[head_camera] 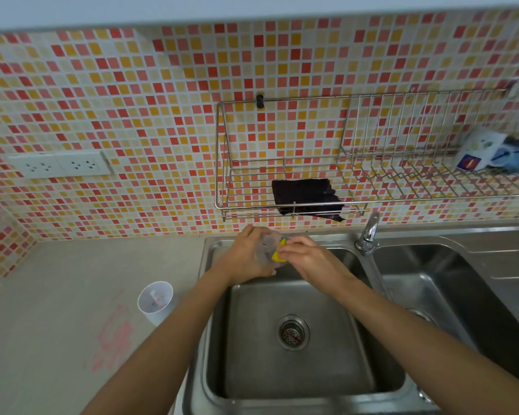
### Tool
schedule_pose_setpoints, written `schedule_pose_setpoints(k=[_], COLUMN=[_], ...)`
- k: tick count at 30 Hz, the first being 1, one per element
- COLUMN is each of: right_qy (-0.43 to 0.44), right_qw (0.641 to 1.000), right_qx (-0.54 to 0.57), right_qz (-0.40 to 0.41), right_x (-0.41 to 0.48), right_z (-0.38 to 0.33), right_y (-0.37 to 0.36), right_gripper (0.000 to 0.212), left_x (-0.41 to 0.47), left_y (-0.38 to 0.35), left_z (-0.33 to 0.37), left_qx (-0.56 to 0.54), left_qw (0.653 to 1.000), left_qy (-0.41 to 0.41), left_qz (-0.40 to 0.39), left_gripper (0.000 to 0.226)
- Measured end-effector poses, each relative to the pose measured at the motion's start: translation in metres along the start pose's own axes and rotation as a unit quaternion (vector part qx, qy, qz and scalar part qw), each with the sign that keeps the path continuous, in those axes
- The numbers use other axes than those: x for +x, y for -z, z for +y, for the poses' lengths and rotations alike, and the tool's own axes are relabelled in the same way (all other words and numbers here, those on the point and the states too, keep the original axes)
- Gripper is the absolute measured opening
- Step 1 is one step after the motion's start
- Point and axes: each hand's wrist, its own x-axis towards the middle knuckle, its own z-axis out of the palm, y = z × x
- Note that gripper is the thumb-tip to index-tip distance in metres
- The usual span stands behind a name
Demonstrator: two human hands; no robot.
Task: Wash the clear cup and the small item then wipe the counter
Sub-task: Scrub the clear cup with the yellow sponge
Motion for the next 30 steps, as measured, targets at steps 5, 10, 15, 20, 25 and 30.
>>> schedule_pose_setpoints(k=[5,10,15,20,25,30], right_qy=[0.026,-0.108,-0.021,-0.041,-0.122,-0.061], right_qw=[0.999,0.979,0.998,0.998,0.985,0.995], right_qx=[0.021,0.173,0.03,-0.057,0.096,-0.071], right_qz=[0.032,0.0,-0.056,-0.006,-0.072,-0.032], right_x=[-0.001,0.001,0.003,-0.004,-0.004,0.003], right_z=[-0.005,-0.018,-0.018,-0.027,-0.038,-0.04], right_y=[0.002,0.011,0.011,0.002,-0.011,-0.007], right_gripper=[0.035,0.033,0.038,0.045,0.031,0.047], left_x=[0.002,0.006,-0.001,-0.006,-0.02,-0.023], left_y=[-0.009,-0.006,-0.007,-0.005,-0.011,-0.004], left_z=[0.003,-0.004,-0.003,0.0,-0.004,-0.006], left_qx=[0.028,0.068,0.116,0.097,0.098,0.076], left_qw=[0.998,0.995,0.991,0.993,0.991,0.996], left_qy=[-0.027,-0.034,-0.037,-0.055,-0.071,-0.044], left_qz=[0.053,0.061,0.051,0.049,0.058,0.034], left_gripper=[0.089,0.085,0.078,0.08,0.073,0.08])
